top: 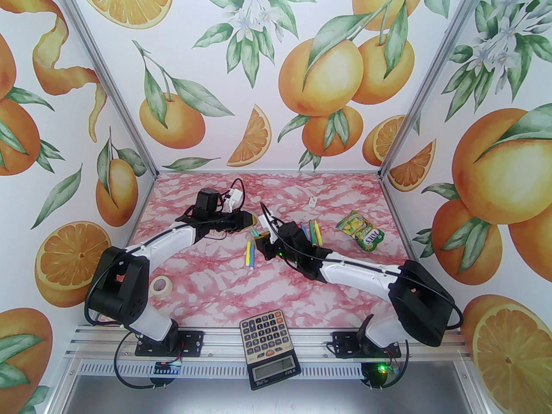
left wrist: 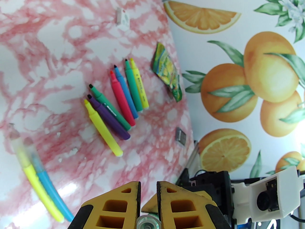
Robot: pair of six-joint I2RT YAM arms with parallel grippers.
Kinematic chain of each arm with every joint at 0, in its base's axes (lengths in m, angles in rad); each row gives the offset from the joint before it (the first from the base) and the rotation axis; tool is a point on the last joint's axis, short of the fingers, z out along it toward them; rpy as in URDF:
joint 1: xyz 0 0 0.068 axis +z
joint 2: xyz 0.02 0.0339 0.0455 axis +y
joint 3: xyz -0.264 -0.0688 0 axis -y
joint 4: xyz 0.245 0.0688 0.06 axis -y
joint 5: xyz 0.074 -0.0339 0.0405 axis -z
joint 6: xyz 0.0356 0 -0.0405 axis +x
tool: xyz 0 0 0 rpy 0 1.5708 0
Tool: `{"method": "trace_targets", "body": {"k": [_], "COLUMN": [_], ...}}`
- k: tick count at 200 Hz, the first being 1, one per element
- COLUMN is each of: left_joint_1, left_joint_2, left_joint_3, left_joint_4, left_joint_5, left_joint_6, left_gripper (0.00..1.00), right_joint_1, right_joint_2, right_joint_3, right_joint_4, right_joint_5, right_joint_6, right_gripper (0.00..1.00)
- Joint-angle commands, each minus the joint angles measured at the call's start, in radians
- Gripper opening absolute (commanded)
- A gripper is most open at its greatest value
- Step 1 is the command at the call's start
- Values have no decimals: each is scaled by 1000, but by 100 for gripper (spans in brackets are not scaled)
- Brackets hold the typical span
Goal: Open the pen caps
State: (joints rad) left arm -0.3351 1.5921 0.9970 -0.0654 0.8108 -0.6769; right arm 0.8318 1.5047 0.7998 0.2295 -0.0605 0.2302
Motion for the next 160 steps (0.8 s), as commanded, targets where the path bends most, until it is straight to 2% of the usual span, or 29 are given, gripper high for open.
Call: {"method": "trace_targets", "body": {"k": [1, 113, 128, 160], "left_joint_1": [91, 129, 128, 113], "left_joint_2": [-40, -23, -13, 2], "left_joint_3": [57, 90, 115, 190], "left_joint_4": [76, 20, -45, -283], "left_joint_5": [-158, -185, -193, -309], "left_joint_6": [17, 44, 88, 259], "left_gripper": [0, 0, 0, 0], "right_joint_1": [5, 5, 4, -6], "right_joint_2": [-11, -21, -18, 14], "right_joint_3": [-62, -88, -86, -50], "right_joint_4": [-183, -178, -173, -190], "right_joint_5": [-27, -15, 3, 95], "right_joint_6": [-27, -58, -51, -12], "right_gripper": [0, 0, 0, 0]}}
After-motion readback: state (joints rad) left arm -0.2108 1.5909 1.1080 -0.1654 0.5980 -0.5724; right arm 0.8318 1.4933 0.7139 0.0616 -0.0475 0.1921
